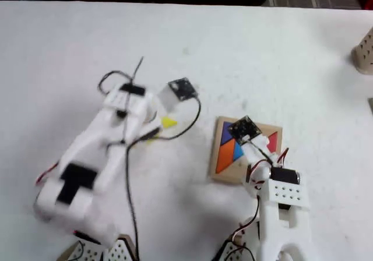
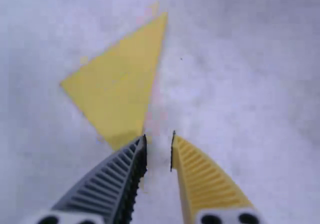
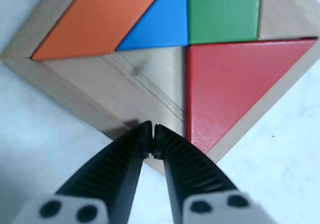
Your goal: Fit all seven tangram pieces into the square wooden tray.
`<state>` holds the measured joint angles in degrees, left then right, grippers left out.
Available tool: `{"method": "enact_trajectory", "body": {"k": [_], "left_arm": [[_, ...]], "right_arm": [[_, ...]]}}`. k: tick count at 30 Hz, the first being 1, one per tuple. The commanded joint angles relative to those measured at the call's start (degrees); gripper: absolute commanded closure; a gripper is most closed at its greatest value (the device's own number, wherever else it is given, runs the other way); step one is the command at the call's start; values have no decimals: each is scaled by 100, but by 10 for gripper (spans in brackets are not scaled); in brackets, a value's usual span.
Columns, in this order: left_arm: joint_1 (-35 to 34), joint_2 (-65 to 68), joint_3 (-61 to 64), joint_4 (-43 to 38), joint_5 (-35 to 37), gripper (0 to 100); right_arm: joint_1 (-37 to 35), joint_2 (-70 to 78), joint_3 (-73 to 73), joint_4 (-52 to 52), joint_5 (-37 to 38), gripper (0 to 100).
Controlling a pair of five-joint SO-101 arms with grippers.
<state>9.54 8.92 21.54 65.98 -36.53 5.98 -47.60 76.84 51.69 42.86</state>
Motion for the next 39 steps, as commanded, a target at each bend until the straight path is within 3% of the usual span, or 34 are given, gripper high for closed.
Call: {"method": "enact_trajectory", "body": {"k": [1,8,10,16,19,22,26,33,39], "left_arm": [[-119,-2149,1248,-360,79,854],[-549,-3398,1591,-369,88,809],[-558,-3380,1600,-686,88,796],[-567,-2615,1380,-1644,-35,727],[-532,-1851,765,-1732,-527,696],[-444,-866,-97,-1732,-484,695],[-347,479,-1204,-1723,-114,737],[-259,1824,-2347,-1345,651,986],[-356,1824,-2418,-18,2242,979]], "right_arm": [[-48,-57,0,31,53,982],[-48,-57,0,31,44,982],[-48,-57,0,31,35,982],[-48,-57,0,31,35,982],[-48,-57,0,31,35,982],[-48,-57,0,31,35,982],[-48,-57,0,31,35,982],[-259,-101,70,31,53,982],[-268,-101,79,31,70,982]]}}
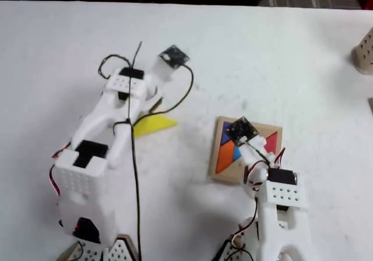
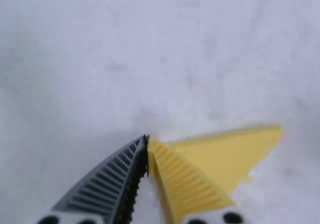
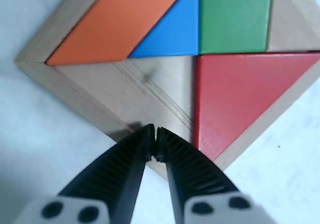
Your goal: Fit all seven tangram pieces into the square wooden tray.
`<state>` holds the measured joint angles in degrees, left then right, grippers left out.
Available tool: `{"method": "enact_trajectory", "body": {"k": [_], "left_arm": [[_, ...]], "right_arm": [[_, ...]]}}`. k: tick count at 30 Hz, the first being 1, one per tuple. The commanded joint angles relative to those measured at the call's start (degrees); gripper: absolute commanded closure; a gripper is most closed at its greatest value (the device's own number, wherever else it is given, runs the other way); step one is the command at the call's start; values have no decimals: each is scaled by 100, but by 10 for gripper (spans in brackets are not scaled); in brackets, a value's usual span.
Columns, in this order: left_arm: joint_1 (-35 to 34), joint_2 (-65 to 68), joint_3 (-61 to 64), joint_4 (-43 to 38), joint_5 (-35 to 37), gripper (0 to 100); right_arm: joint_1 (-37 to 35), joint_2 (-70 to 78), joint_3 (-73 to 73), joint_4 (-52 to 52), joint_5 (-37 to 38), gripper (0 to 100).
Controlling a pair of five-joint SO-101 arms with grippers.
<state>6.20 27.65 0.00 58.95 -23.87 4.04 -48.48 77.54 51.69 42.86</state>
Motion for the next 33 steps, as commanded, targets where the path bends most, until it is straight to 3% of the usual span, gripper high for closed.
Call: {"method": "enact_trajectory", "body": {"k": [1,8,19,26,30,33], "left_arm": [[-22,-40,-229,826,1125,979],[171,-365,607,958,1187,980],[681,-3160,3754,-765,1187,977],[505,-4013,3648,-826,1266,976],[576,-4004,3411,-826,1820,976],[743,-4004,3288,-914,1609,976]], "right_arm": [[-75,-13,9,31,70,982],[-75,-13,9,31,79,982],[-75,-13,18,31,79,982],[-57,-13,18,31,44,982],[-40,-13,18,48,44,982],[-31,-13,18,57,44,982]]}}
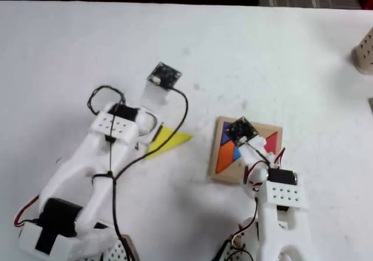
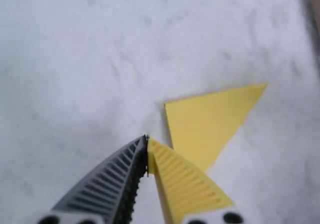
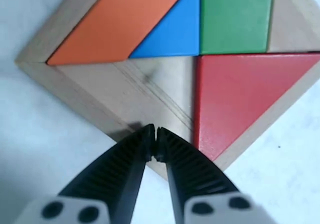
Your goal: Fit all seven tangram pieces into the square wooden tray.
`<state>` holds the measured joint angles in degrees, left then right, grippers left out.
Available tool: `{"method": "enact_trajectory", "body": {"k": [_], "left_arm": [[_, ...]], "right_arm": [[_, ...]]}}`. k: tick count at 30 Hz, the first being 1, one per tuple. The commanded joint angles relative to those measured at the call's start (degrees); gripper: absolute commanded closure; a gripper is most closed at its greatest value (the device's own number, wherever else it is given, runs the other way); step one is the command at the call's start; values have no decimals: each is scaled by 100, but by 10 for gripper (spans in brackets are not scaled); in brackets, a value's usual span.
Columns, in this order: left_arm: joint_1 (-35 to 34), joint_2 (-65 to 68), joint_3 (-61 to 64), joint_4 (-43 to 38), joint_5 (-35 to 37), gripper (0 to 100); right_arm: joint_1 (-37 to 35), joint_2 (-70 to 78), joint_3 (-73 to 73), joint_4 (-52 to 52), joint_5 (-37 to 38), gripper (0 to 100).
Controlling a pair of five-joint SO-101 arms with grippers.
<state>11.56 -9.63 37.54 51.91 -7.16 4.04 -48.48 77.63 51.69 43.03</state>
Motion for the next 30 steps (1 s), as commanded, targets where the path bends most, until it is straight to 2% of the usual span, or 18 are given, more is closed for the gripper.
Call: {"method": "enact_trajectory", "body": {"k": [1,4,10,15,24,30], "left_arm": [[251,-277,-501,-211,-237,976],[426,-277,-466,-264,-835,955],[453,189,-492,-132,-2066,755],[488,866,-545,-185,-2971,687],[330,1868,-1433,-290,-3429,683],[330,2149,-1697,-35,-3552,683]], "right_arm": [[-31,-13,9,57,26,982],[-31,-13,9,57,26,982],[-31,-13,18,48,44,982],[-31,-13,18,40,62,982],[-40,-13,18,40,70,982],[-31,-13,18,40,70,982]]}}
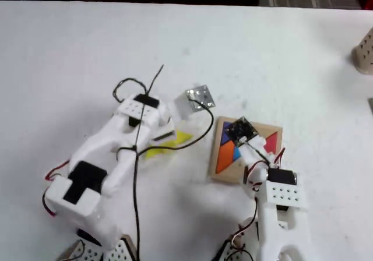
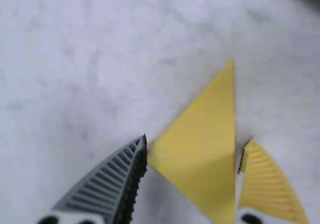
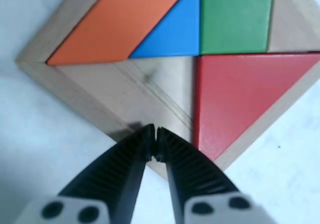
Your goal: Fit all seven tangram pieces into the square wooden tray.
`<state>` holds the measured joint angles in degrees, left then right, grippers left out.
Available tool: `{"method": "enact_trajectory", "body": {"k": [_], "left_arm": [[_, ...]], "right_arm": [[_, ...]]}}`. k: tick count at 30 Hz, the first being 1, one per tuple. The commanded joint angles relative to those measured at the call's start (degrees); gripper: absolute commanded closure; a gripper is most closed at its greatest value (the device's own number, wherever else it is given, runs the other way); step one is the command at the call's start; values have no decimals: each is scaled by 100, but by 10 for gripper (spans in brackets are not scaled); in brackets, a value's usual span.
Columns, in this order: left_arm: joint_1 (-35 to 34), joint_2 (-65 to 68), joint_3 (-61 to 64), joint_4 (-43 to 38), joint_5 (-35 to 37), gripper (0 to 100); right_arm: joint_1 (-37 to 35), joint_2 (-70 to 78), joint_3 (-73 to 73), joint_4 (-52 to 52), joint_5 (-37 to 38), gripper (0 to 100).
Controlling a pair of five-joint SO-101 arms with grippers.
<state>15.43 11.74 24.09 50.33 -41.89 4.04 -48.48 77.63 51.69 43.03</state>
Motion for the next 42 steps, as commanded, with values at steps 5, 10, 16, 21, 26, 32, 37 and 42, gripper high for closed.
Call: {"method": "enact_trajectory", "body": {"k": [5,10,16,21,26,32,37,42], "left_arm": [[-57,31,-334,167,-44,687],[-57,31,-308,167,-44,688],[-92,13,-334,281,-26,684],[-338,-4,-352,0,642,640],[-374,40,-545,26,1020,615],[-374,66,-536,35,1020,615],[-356,198,-571,378,818,615],[-365,224,-563,484,580,616]], "right_arm": [[-31,-13,18,40,70,982],[-31,-13,18,40,70,982],[-31,-13,18,48,70,982],[-31,-13,18,48,70,982],[-31,-13,18,48,70,982],[-31,-13,18,48,70,982],[-31,-13,18,48,70,982],[-31,-13,18,48,70,982]]}}
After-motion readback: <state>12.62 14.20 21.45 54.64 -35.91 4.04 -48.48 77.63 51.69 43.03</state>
